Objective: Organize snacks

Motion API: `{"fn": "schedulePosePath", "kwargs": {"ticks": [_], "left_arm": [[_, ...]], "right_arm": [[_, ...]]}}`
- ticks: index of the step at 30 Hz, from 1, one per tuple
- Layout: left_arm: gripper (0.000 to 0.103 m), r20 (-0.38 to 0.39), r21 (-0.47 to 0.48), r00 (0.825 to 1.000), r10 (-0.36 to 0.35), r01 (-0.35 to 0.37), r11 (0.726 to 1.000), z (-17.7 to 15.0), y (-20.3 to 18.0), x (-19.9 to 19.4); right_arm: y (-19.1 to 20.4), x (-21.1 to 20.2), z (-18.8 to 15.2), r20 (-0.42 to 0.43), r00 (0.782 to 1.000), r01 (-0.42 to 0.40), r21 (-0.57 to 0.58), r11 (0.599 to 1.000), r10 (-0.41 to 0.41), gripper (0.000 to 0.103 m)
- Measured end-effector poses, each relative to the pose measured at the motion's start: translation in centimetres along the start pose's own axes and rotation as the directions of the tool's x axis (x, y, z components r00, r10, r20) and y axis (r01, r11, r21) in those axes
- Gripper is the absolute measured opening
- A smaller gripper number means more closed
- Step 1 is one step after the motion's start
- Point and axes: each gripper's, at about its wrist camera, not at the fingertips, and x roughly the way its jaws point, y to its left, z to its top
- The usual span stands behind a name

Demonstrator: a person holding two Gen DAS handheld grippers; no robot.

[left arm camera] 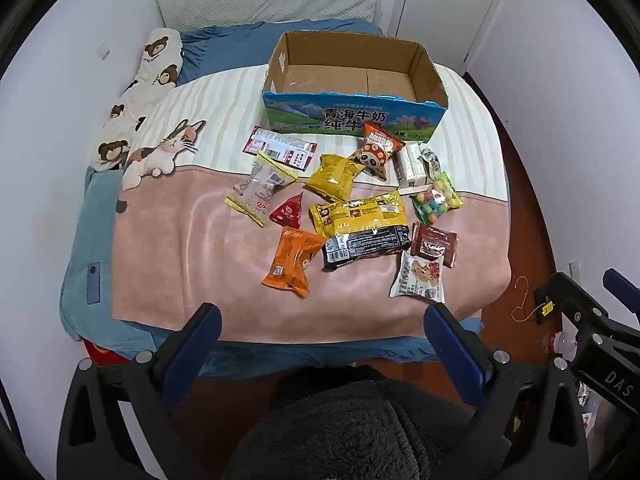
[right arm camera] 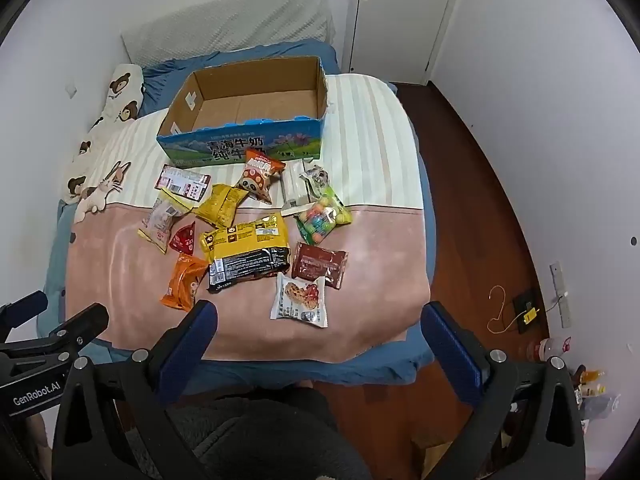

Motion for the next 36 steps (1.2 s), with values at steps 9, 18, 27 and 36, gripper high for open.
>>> {"fn": "schedulePosePath", "kwargs": {"ticks": [9, 18, 27, 36], "left_arm": [[0.103, 0.005, 0.007, 1.000, 0.002, -0.002, 1.000, 0.8, -0.7, -0.5], [0.103, 0.022, -0.003, 1.000, -0.017, 0.017, 1.000, 0.5, 0.0, -0.8], [0.103, 0.029, -0.004, 0.999, -0.015, 0.015, 1.000, 0.8, 0.0, -1.0], [0.103, 0.035, -0.007, 0.999, -0.018, 0.018, 1.000, 0.9, 0.5, -1.3]], "right_arm": [[0.0, -1.2, 0.7, 0.024, 1.000, -0.002, 0.003, 1.000, 0.002, 0.103], [0.2, -1.9, 0.1, 0.062, 0.998, 0.006, 0.003, 1.000, -0.006, 0.103], [0.7, -2.4, 0.2, 0.084, 0.996, 0.008, 0.000, 1.000, -0.008, 0.103], [1.0, -2.5, 0.3, 0.086, 0.996, 0.011, -0.002, 1.000, -0.011, 0.103]]}}
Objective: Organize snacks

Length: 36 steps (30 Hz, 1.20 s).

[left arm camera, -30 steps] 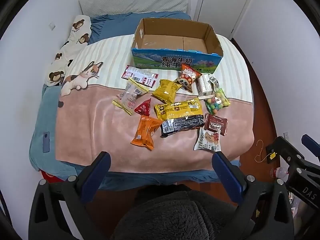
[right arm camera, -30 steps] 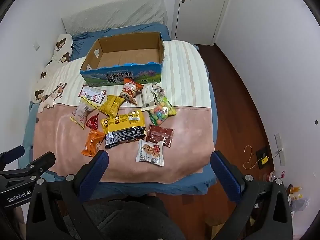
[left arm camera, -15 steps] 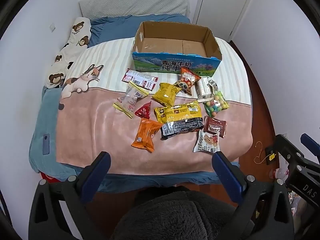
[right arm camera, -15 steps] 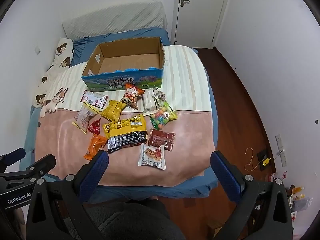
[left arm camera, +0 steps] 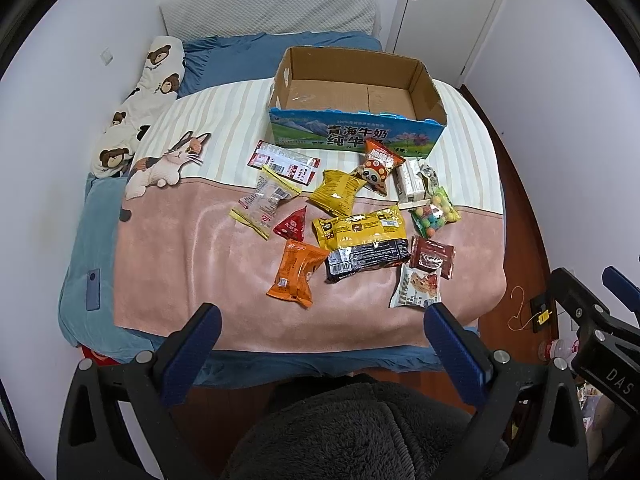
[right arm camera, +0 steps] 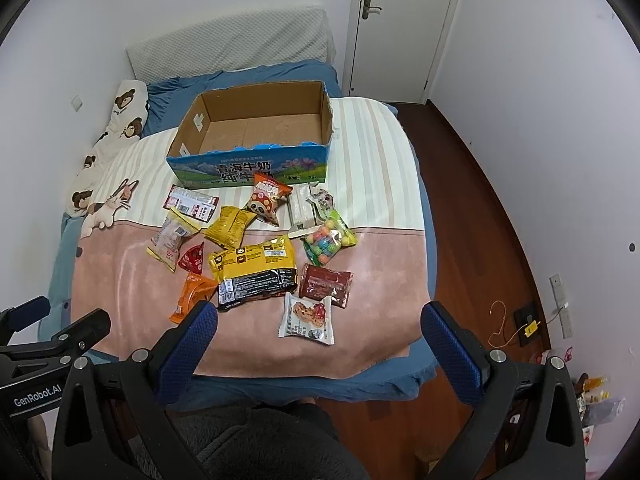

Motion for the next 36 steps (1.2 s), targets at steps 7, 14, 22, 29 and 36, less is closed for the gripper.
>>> {"fn": "schedulePosePath", "kwargs": {"ticks": [7, 14, 22, 29, 36], "left_arm": [[0.103, 0.005, 0.002, 1.000, -0.001, 0.001, 1.000, 0.2, 0.5, -0.2], [0.103, 0.015, 0.003, 1.000, 0.003, -0.003, 1.000, 0.4, 0.7, -0.4], [0.103, 0.017, 0.002, 1.000, 0.002, -0.002, 1.000, 0.4, 0.9, -0.6], [0.103, 0.024, 0.004, 1.000, 0.002, -0.002, 1.000, 0.4, 1.2, -0.8], [0.103, 0.025, 0.003, 1.000, 0.002, -0.002, 1.000, 0.5, 1.3, -0.9]], "right_arm": [[0.1, 0.0, -0.1, 0.002, 1.000, -0.001, 0.001, 1.000, 0.001, 0.103], [0.4, -0.1, 0.0, 0.000, 1.000, -0.004, 0.001, 1.000, 0.004, 0.103], [0.6, -0.2, 0.2, 0.005, 1.000, -0.007, 0.005, 1.000, 0.007, 0.103], [0.6, -0.3, 0.1, 0.007, 1.000, -0.011, 0.009, 1.000, 0.011, 0.103], [0.3, -0.4, -0.1, 0.012, 1.000, -0.015, 0.011, 1.000, 0.015, 0.103]]}}
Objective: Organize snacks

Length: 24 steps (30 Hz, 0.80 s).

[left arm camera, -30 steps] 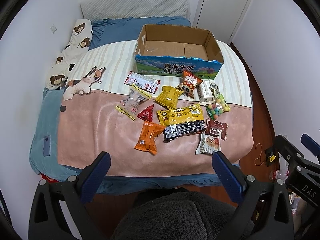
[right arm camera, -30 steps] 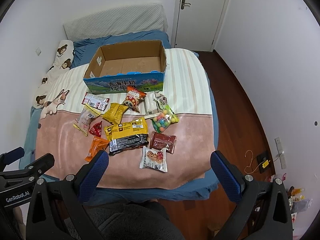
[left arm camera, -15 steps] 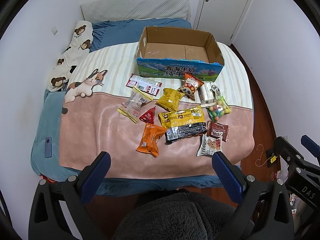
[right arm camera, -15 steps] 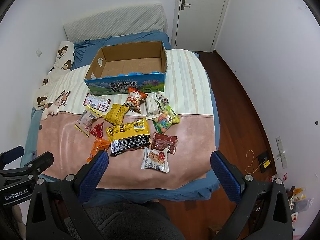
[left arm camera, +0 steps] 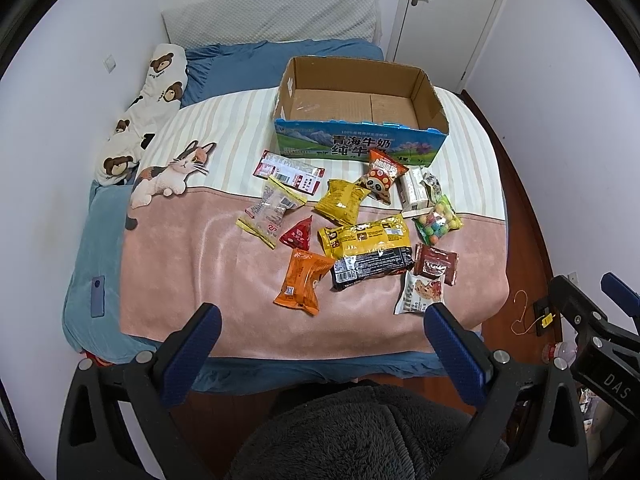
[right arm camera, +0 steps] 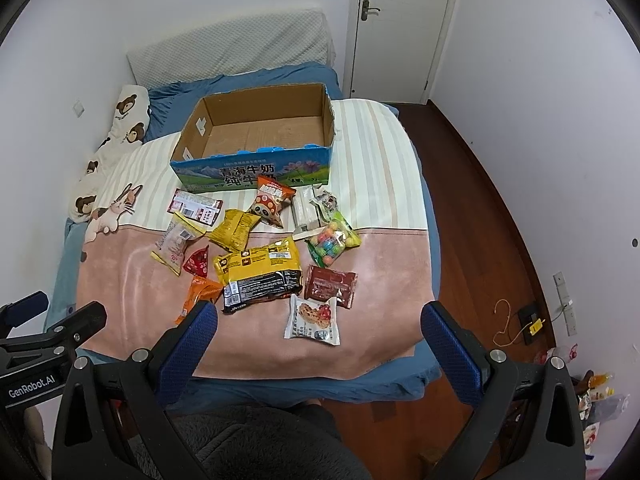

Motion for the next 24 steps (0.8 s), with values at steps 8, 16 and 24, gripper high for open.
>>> {"fn": "schedulePosePath", "kwargs": {"ticks": [8, 16, 24], "left_arm": [[0.103, 0.003, -0.003, 1.000, 0.004, -0.004, 1.000, 0.34, 0.34, -0.25], [0.103, 0.005, -0.001, 1.000, 0.003, -0.003, 1.000, 0.33, 0.43, -0.38], [0.103, 0.004, -0.002, 1.000, 0.005, -0.005, 1.000, 0.31, 0.50, -0.34]], "right_arm": [[0.04, -0.13, -0.03, -0.002, 1.000, -0.012, 0.003, 1.000, 0.012, 0.103], [-0.05, -0.22, -0.01, -0.006, 1.000, -0.020, 0.005, 1.000, 0.020, 0.103], [-0.01, -0.15, -0.04, -0.010, 1.000, -0.023, 0.006, 1.000, 0.023, 0.103]]}}
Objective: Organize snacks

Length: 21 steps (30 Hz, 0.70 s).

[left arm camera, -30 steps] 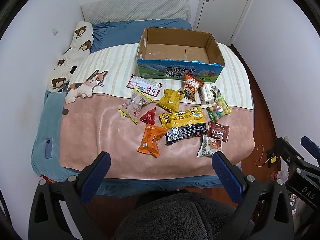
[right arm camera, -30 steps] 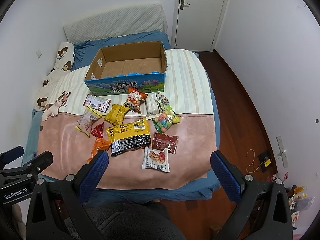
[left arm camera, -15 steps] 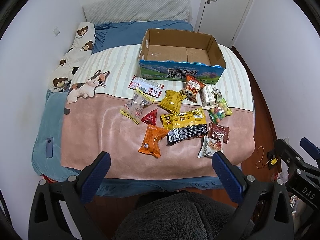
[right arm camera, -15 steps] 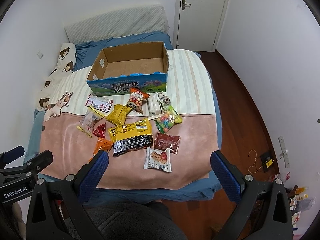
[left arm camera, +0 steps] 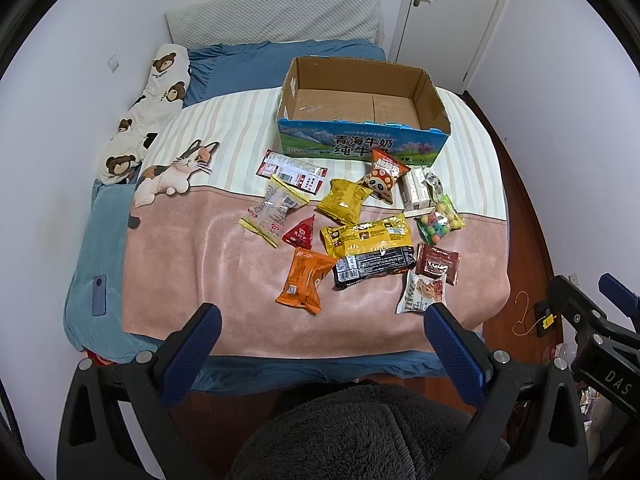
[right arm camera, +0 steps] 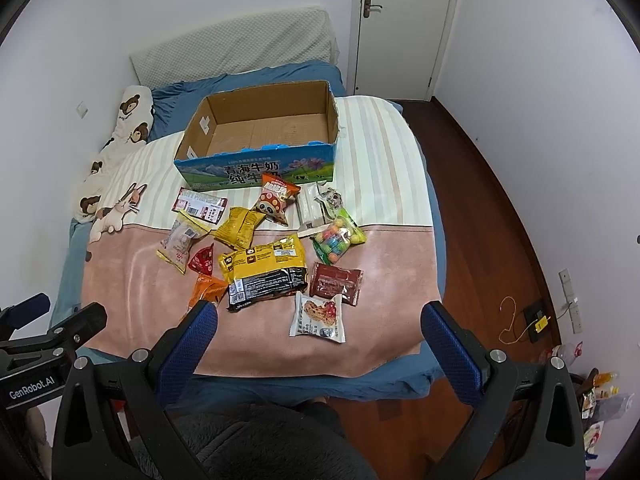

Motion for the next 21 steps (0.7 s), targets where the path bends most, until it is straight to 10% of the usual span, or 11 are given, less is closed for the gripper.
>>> {"fn": "schedulePosePath", "kwargs": {"ticks": [6, 10, 14, 21], "left_arm": [[0.103, 0.074, -0.010, 0.991, 0.113, -0.113, 0.994, 0.5, 0.7, 1.3], [0.103, 0.179, 0.005, 0.918, 0.355, -0.361, 0.932, 1.8, 2.2, 4.3], [0.103, 0.222, 0.081, 0.815, 0.536, -0.563, 0.822, 2.0, 3.3, 9.5], [0.103, 0.155, 0.216, 0.774, 0.614, -0.633, 0.743, 1.0, 4.6, 18.3]], "right_arm": [[-0.4, 2.9, 0.2, -0.050, 0.997, -0.060, 0.066, 0.996, 0.063, 0.103], [-0.7, 8.9, 0.5, -0.159, 0.972, -0.139, 0.196, 0.971, 0.171, 0.103], [0.1, 17.2, 0.4, -0.288, 0.907, -0.200, 0.348, 0.916, 0.307, 0.103], [3.6, 30.4, -0.6, -0.425, 0.795, -0.141, 0.566, 0.812, 0.434, 0.103]]}}
